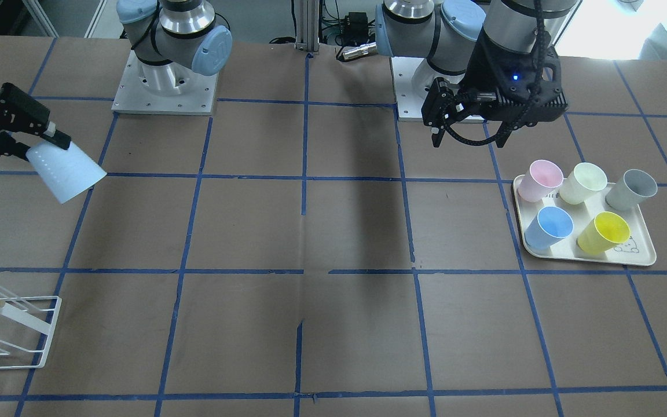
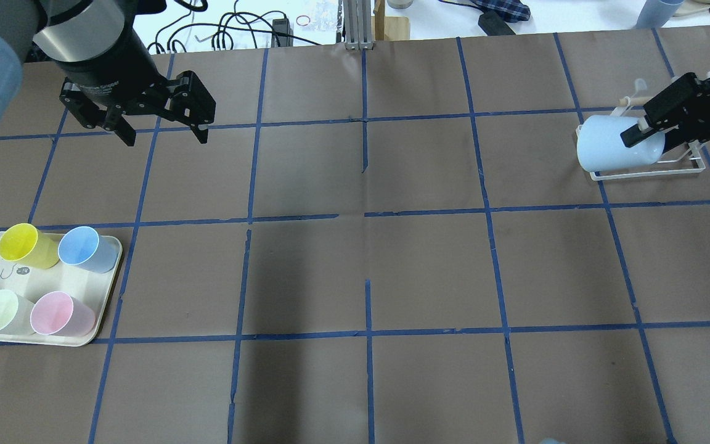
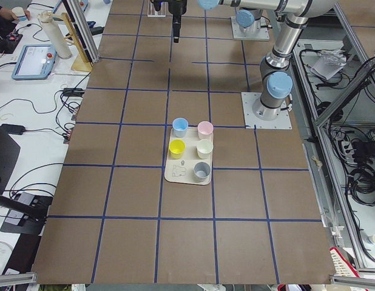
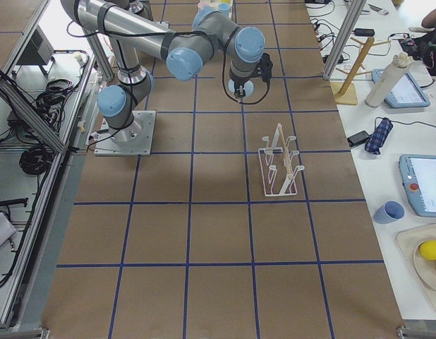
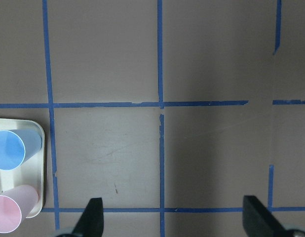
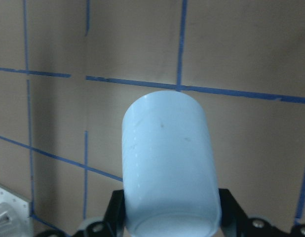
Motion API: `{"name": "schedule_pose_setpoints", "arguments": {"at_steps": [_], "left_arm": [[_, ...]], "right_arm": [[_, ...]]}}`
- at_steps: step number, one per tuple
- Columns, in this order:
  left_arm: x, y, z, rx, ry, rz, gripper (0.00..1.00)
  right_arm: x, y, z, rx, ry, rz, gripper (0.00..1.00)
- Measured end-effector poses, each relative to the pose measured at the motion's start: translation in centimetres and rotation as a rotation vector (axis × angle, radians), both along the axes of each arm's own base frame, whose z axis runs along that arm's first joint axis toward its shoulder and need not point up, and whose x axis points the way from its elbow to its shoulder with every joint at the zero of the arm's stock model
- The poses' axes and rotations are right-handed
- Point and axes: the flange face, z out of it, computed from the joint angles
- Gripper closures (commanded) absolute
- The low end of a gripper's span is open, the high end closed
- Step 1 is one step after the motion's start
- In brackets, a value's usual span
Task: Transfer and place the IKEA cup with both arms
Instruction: 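Lift the cup off the rack and carry it toward the table center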
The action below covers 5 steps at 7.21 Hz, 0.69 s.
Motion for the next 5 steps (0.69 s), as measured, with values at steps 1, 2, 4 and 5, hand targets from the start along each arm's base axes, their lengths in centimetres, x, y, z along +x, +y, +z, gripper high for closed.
{"name": "schedule_pose_setpoints", "arguments": {"at_steps": [1,2,4,5], "left_arm": [[0.0,0.2,0.0,0.001,0.0,0.0,0.0],[-0.2,0.2,-0.5,0.012,0.026,0.001,0.0],[-0.2,-0.3,-1.1,0.031,0.149,0.021,0.0],[0.0,-0.7,-1.5,0.043,0.215,0.035,0.0]], "right_arm": [[2.7,0.3,0.3,0.021,-0.11,-0.006,0.66],[6.1,0.4,0.7,0.038,-0.214,-0.002,0.67],[12.1,0.6,1.7,0.072,-0.442,-0.046,0.7],[14.7,1.2,2.1,0.102,-0.521,-0.059,0.7]]}}
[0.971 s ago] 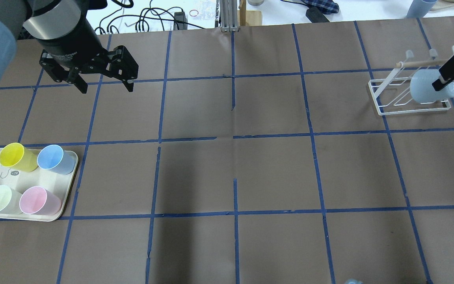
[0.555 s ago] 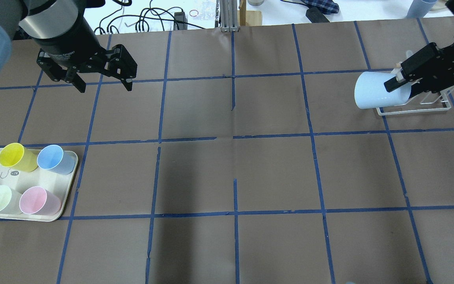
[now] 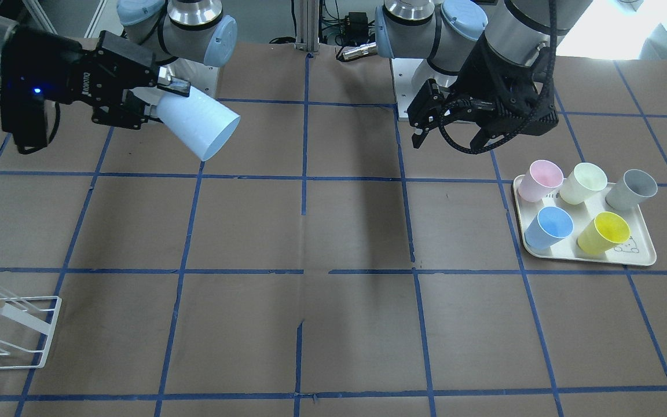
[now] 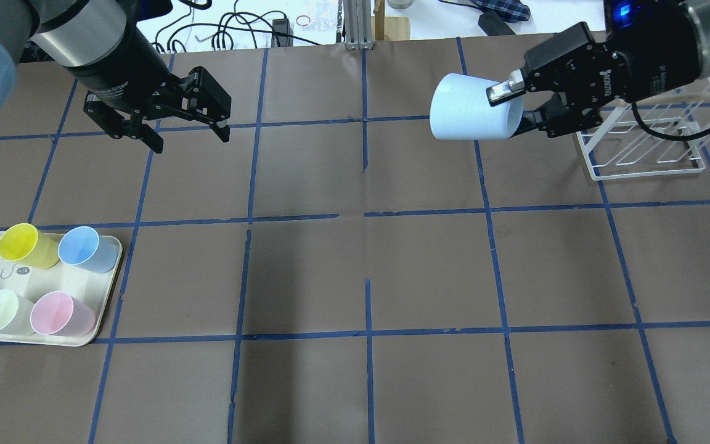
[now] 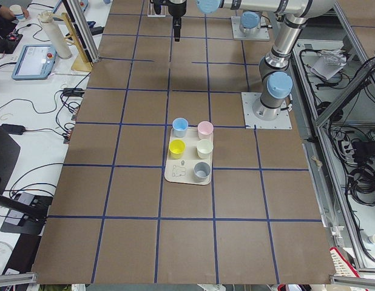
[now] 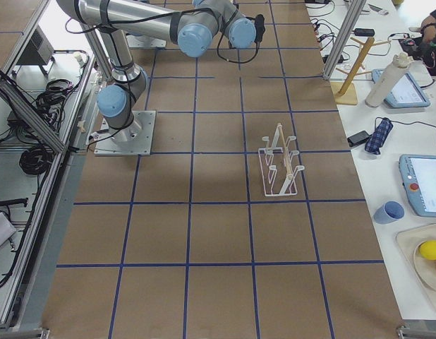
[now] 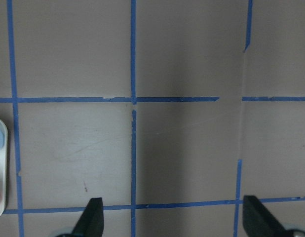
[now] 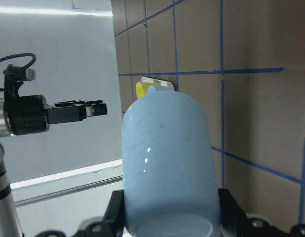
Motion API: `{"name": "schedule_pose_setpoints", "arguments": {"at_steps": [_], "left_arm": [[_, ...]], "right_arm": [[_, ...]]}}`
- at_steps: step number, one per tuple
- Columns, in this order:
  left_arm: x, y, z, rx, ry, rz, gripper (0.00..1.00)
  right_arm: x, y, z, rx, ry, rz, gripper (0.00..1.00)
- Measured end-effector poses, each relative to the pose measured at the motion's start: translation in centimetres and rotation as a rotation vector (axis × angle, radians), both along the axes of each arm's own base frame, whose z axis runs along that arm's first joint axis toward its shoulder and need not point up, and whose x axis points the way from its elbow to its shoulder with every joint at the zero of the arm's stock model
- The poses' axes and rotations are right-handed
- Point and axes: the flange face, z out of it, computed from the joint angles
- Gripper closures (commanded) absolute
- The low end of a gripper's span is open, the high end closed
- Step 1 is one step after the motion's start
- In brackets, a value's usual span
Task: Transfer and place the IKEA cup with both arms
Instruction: 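Lift the cup off the rack and carry it toward the table center, then reach the left gripper toward the cup's open end while the right gripper holds it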
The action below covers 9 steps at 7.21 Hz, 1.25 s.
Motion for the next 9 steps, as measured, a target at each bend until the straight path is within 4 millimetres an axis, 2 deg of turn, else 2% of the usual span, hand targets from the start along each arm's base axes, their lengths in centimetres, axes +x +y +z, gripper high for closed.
{"name": "schedule_pose_setpoints", "arguments": {"at_steps": [2,5,7,9], "left_arm": [[1.1,-0.9,-1.7,0.045,0.157,0.048,0.0],[4.7,-1.4,-5.8,0.144,0.492,0.162,0.0],[4.9,-0.7,-7.6,0.224,0.729,0.233,0.0],[4.0,1.3,-11.1,0.288,0.868,0.262,0.0]], "right_arm": [[4.2,1.6,1.0,0.056,-0.092,0.008,0.7],[6.5,2.4,1.4,0.101,-0.162,-0.009,0.69],[8.0,2.7,1.6,0.104,-0.182,0.004,0.7],[8.9,2.7,1.8,0.1,-0.21,-0.006,0.7]]}}
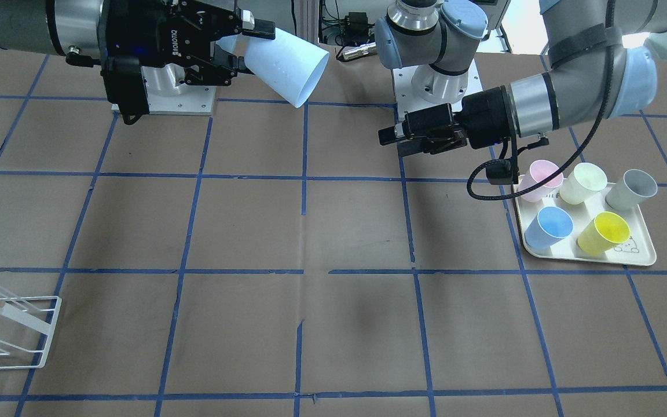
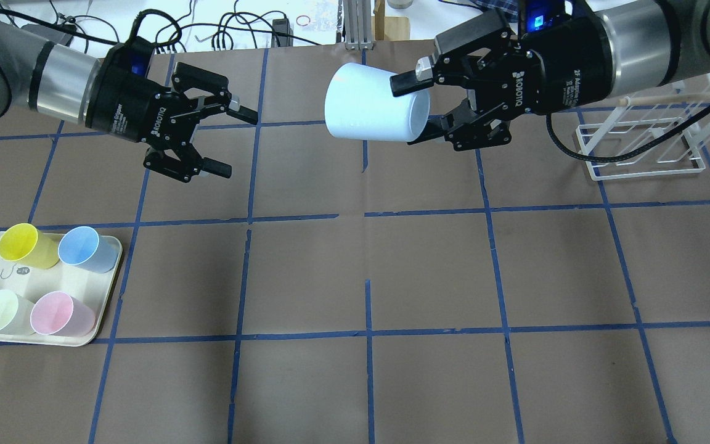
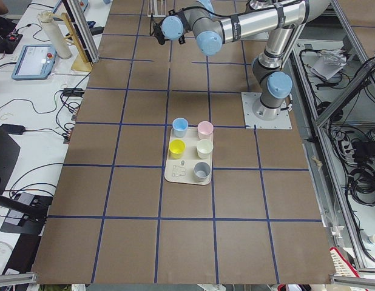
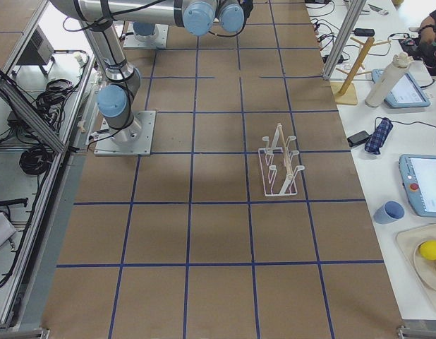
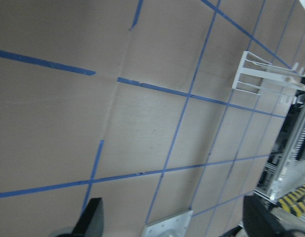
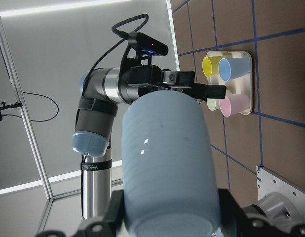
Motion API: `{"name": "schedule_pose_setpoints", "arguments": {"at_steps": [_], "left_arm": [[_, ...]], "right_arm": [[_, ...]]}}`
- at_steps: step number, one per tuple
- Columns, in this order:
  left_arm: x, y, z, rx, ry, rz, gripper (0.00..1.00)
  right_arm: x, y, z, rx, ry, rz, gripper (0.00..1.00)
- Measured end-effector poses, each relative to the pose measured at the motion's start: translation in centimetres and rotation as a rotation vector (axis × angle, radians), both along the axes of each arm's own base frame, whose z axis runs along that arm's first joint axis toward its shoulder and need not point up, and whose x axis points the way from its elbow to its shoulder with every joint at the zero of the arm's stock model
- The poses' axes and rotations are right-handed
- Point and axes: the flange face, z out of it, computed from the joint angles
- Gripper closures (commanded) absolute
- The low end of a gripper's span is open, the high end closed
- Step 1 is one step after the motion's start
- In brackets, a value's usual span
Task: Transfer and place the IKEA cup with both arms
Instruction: 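Reach the left gripper toward the cup's open end while the right gripper holds it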
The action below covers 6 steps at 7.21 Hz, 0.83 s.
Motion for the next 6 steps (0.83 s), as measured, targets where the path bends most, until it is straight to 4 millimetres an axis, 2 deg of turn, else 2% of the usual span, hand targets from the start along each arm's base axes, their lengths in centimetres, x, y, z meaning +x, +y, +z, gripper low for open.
{"name": "schedule_pose_setpoints", "arguments": {"at_steps": [2,3,6], "left_arm": [[-1.3,1.3,-2.6,0.028,0.136,0.052,0.0],[-2.5,1.8,-2.7,0.027,0.193,0.071,0.0],[-5.3,3.0,0.0,-0.017,0.295,0.095,0.0]], "right_arm": [[0.1,0.0,0.1,-0.001,-0.005,-0.003,0.7],[0.1,0.0,0.1,-0.001,-0.006,-0.004,0.7],[0.1,-0.2,-0.3,0.002,-0.008,-0.003,0.7]]}}
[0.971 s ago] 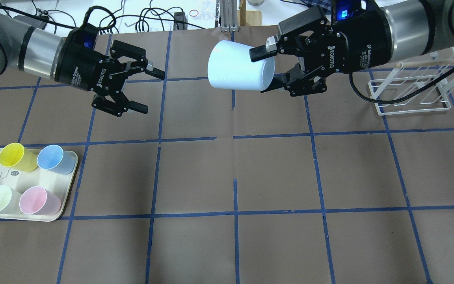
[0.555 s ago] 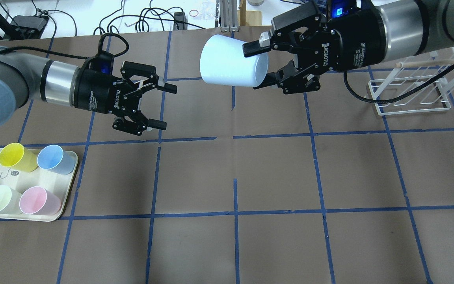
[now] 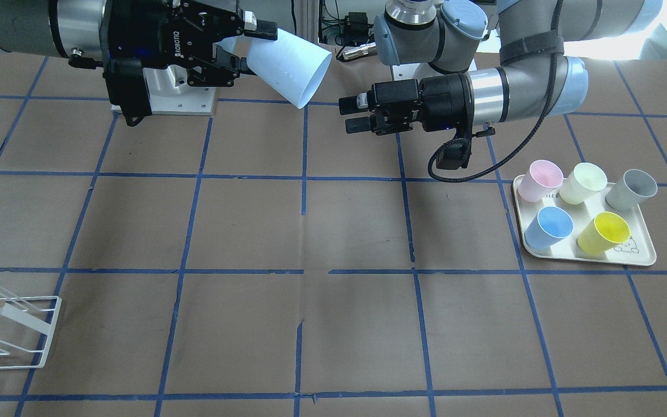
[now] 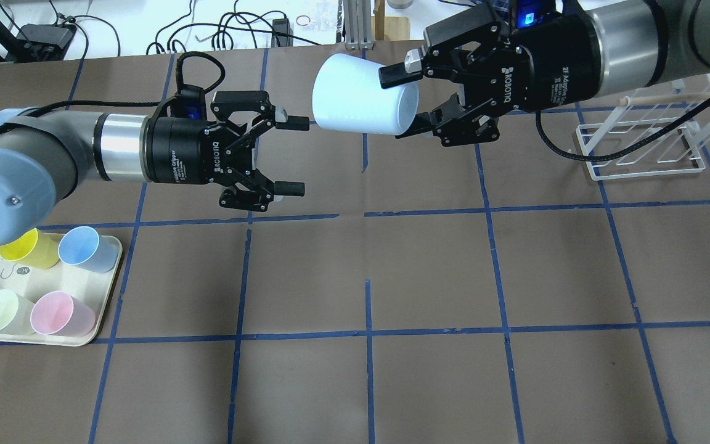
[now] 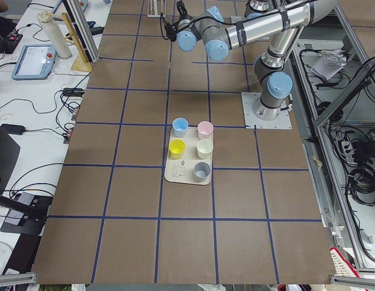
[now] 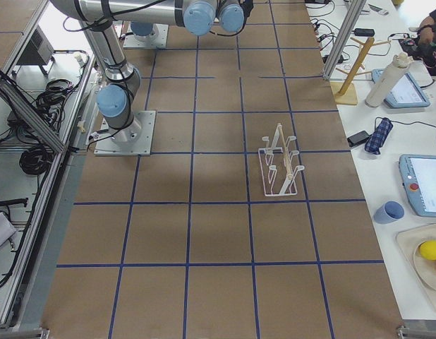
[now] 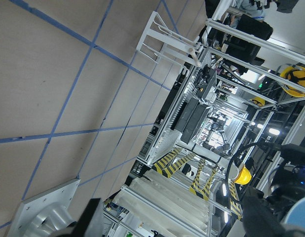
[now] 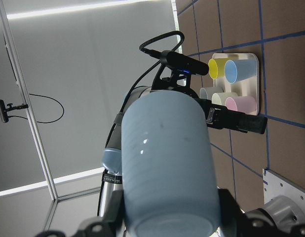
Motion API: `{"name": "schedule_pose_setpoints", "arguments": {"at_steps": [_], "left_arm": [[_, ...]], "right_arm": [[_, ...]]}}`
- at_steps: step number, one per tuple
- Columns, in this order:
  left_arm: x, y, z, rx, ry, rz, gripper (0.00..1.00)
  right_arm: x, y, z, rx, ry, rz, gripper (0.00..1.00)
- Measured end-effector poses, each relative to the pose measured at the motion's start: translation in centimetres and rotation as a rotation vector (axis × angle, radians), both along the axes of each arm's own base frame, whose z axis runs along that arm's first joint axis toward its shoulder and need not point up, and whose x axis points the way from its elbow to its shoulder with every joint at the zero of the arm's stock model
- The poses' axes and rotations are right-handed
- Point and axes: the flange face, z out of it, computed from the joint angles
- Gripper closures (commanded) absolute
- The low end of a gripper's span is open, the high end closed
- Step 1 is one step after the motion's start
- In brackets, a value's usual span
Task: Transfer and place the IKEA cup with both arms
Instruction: 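Reach the left gripper toward the cup's open end while the right gripper holds it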
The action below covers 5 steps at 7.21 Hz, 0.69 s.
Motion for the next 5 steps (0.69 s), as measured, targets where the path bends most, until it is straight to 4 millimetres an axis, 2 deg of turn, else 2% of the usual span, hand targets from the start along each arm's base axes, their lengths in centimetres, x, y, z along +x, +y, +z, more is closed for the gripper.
{"name": "schedule_pose_setpoints", "arguments": {"at_steps": [3,5], "left_arm": [[-2.5,0.2,1.1,0.006,0.121,0.033,0.0],[-2.9,0.2,1.0,0.021,0.15,0.045,0.0]], "right_arm": [[0.0,-0.1,-0.2,0.0,0.0,0.001,0.69],[0.0,0.0,-0.2,0.0,0.001,0.001,0.69]]}}
